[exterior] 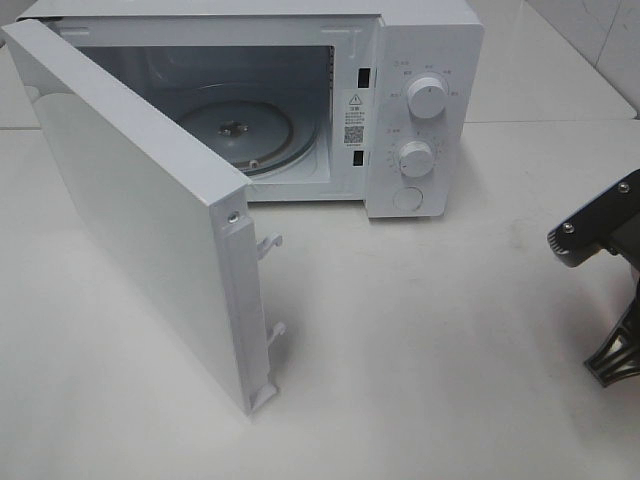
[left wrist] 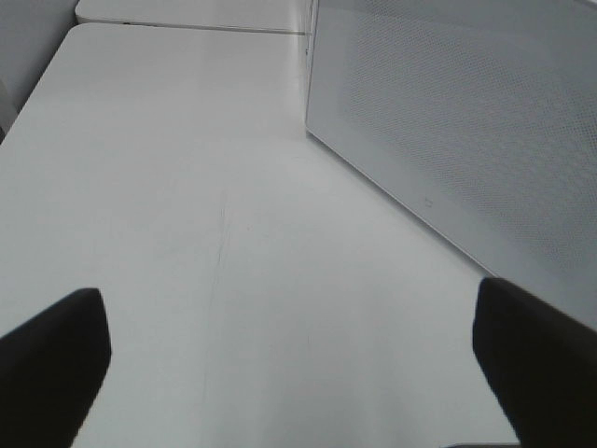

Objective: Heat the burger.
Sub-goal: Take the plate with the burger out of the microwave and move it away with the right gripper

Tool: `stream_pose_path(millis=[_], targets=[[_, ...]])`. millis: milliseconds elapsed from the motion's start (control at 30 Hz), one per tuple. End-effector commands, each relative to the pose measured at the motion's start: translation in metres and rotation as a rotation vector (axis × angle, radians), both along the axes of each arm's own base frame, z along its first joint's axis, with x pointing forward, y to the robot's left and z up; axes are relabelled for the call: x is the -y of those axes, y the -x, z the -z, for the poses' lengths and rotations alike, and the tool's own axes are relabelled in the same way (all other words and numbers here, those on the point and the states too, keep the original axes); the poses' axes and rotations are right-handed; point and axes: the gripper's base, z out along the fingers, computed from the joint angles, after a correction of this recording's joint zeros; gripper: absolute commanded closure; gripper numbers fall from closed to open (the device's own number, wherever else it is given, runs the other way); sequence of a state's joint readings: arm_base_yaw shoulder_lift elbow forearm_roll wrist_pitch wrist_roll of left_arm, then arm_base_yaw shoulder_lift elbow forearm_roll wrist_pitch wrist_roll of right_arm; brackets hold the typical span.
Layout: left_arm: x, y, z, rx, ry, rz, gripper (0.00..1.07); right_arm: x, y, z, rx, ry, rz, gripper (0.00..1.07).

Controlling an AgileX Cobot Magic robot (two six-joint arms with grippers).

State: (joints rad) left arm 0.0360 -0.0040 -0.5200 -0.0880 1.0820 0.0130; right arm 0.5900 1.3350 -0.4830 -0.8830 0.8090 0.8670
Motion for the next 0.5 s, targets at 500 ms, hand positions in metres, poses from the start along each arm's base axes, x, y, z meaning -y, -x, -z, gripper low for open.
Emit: stream_pose_path(millis=[500], targets=[[0.0,0.0,0.0,0.01,0.004,0.002,0.09,-0.002,-0.017,0.036,0.008,0.109,0.157,1.07]])
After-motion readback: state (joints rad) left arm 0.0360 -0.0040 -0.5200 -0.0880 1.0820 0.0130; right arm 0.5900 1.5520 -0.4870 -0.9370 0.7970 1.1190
